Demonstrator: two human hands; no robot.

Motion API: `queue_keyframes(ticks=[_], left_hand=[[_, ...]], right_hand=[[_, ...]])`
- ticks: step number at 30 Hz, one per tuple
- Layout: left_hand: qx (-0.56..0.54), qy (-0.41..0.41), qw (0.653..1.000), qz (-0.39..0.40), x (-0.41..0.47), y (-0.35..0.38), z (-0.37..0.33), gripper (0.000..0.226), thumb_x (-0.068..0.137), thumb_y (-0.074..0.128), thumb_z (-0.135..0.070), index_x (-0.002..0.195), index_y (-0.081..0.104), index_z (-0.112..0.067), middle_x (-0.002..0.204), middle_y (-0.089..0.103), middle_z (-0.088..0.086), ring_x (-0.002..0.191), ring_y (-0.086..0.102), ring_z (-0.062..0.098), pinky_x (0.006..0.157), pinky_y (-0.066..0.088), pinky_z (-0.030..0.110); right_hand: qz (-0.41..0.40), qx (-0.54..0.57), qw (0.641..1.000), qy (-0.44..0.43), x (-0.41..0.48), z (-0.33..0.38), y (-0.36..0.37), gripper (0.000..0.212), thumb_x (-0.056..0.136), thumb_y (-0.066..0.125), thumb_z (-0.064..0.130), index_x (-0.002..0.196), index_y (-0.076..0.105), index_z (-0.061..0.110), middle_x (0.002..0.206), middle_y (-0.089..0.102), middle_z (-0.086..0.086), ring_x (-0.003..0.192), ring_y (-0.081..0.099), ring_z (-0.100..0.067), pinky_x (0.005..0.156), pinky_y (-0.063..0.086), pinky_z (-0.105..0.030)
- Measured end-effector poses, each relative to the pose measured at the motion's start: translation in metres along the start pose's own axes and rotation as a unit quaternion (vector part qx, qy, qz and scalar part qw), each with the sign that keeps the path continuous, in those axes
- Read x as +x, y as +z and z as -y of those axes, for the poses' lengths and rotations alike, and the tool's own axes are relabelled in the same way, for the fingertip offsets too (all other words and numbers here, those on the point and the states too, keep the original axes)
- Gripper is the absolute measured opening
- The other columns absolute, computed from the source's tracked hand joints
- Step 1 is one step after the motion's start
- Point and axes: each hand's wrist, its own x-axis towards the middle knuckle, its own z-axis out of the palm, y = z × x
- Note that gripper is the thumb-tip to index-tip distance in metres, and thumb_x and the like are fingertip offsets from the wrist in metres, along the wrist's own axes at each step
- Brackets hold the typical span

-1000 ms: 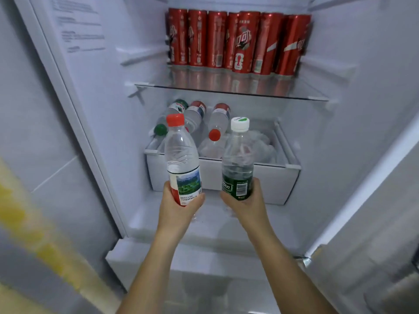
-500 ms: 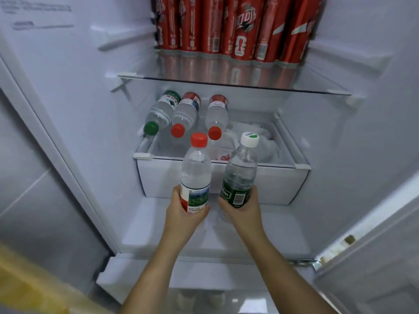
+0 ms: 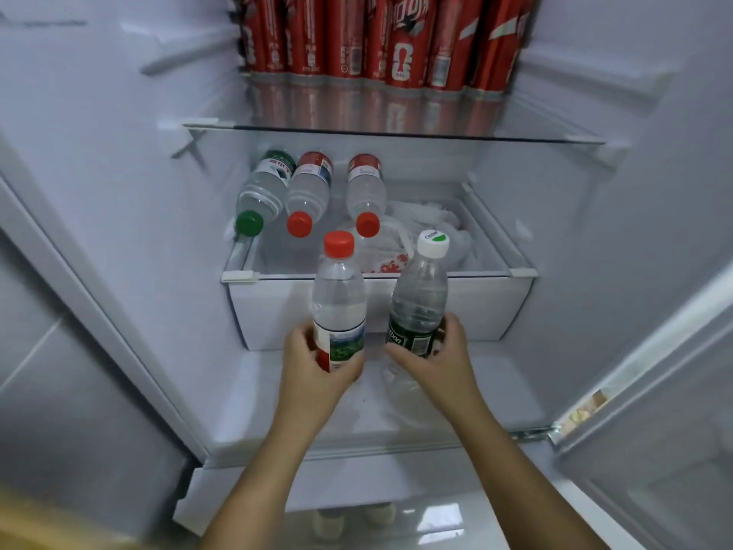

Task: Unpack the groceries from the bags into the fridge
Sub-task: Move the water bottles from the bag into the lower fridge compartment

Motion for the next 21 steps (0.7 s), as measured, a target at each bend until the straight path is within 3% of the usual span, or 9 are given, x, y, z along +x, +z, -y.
queue_keyframes(ticks=[2,4,7,9,12,17,21], left_hand=[[0.035,0.047,0.996,-0.061,0.005,-0.015,-0.017,0.063,0.07,0.081,-0.037,0.117,0.044,-0.018,0.109,0.052,-0.001,0.101,0.054,0.012,0.084,0.048,0.027],[0.038,0.125,0.986,-0.102,0.014,-0.03,-0.043,0.062,0.067,0.07,-0.051,0.115,0.044,-0.021,0.107,0.051,0.002,0.098,0.05,0.014,0.085,0.044,0.026],[0.036,0.21,0.974,-0.084,0.037,-0.037,-0.086,0.05,0.072,0.069,-0.045,0.111,0.044,-0.025,0.107,0.054,-0.001,0.098,0.053,0.011,0.085,0.042,0.021],[0.058,0.219,0.973,-0.032,0.052,-0.031,-0.106,0.041,0.078,0.073,-0.032,0.109,0.047,-0.025,0.106,0.057,-0.005,0.097,0.056,0.006,0.083,0.044,0.017],[0.085,0.204,0.975,0.036,0.063,-0.015,-0.113,0.022,0.084,0.067,-0.015,0.095,0.053,-0.027,0.09,0.061,-0.01,0.082,0.061,0.0,0.069,0.045,0.012],[0.045,0.185,0.981,0.033,0.064,-0.005,-0.106,0.026,0.083,0.059,-0.004,0.079,0.05,-0.028,0.078,0.063,0.005,0.069,0.065,0.011,0.064,0.049,0.022],[0.038,0.184,0.982,0.035,0.065,-0.004,-0.105,0.02,0.084,0.058,-0.005,0.08,0.051,-0.023,0.076,0.06,0.004,0.074,0.063,0.021,0.068,0.05,0.029]], right_hand=[[-0.028,0.008,0.999,-0.024,-0.003,0.018,-0.015,0.071,0.071,0.083,0.032,0.127,0.041,0.04,0.128,0.046,0.01,0.115,0.05,0.0,0.094,0.047,-0.025],[-0.067,0.011,0.996,-0.052,0.001,0.041,-0.028,0.067,0.078,0.078,0.033,0.134,0.041,0.034,0.127,0.047,0.01,0.113,0.05,0.001,0.09,0.046,-0.022],[-0.09,-0.016,0.992,-0.085,0.02,0.076,-0.035,0.048,0.084,0.07,0.038,0.126,0.05,0.032,0.121,0.05,0.007,0.105,0.052,-0.003,0.079,0.045,-0.016],[-0.068,-0.076,0.99,-0.1,0.035,0.094,-0.033,0.035,0.085,0.069,0.04,0.116,0.058,0.028,0.112,0.054,0.003,0.095,0.053,-0.007,0.074,0.044,-0.017],[-0.033,-0.161,0.981,-0.106,0.051,0.103,-0.021,0.026,0.082,0.073,0.037,0.096,0.064,0.017,0.088,0.06,0.004,0.082,0.058,-0.013,0.069,0.049,-0.028],[-0.067,-0.258,0.959,-0.097,0.054,0.105,-0.019,0.024,0.08,0.066,0.036,0.07,0.05,0.022,0.068,0.057,0.002,0.07,0.056,-0.02,0.057,0.042,-0.032],[-0.103,-0.212,0.965,-0.119,0.04,0.116,-0.035,0.029,0.077,0.068,0.022,0.06,0.045,0.02,0.057,0.051,0.003,0.057,0.049,-0.015,0.051,0.037,-0.026]])
